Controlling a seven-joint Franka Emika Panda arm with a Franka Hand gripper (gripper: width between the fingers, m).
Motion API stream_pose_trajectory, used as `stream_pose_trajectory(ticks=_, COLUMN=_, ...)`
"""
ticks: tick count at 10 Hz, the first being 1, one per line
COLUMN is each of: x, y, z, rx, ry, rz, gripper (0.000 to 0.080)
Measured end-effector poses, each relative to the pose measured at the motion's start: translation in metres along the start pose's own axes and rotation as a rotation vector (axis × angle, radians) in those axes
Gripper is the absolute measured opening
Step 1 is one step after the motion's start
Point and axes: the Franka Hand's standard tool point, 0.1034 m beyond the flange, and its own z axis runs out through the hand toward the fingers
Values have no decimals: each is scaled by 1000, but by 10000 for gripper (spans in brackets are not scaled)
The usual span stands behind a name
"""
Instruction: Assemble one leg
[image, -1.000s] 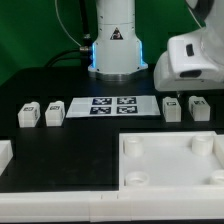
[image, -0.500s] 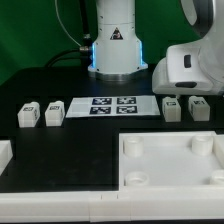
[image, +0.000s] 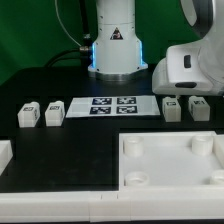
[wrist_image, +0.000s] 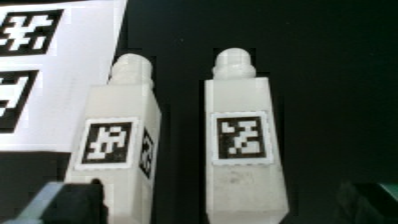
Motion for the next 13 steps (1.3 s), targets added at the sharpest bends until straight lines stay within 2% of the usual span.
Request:
stream_pose_trajectory(ticks=7, x=2, y=1, z=0, rx=-9, ry=11, rz=-3, gripper=649)
stream_pose_trajectory(ticks=8, x=1, y=-3, z=4, rx=-9, ry=8, rz=15, gripper=649)
stream_pose_trajectory(ticks=10, x=-4, y=-23, z=31, rx=-20, ry=-31, rz=30, gripper=649)
stream_pose_trajectory(ticks=13, x=-5, y=-39, z=51, rx=-31, ry=-36, rz=2, gripper=649)
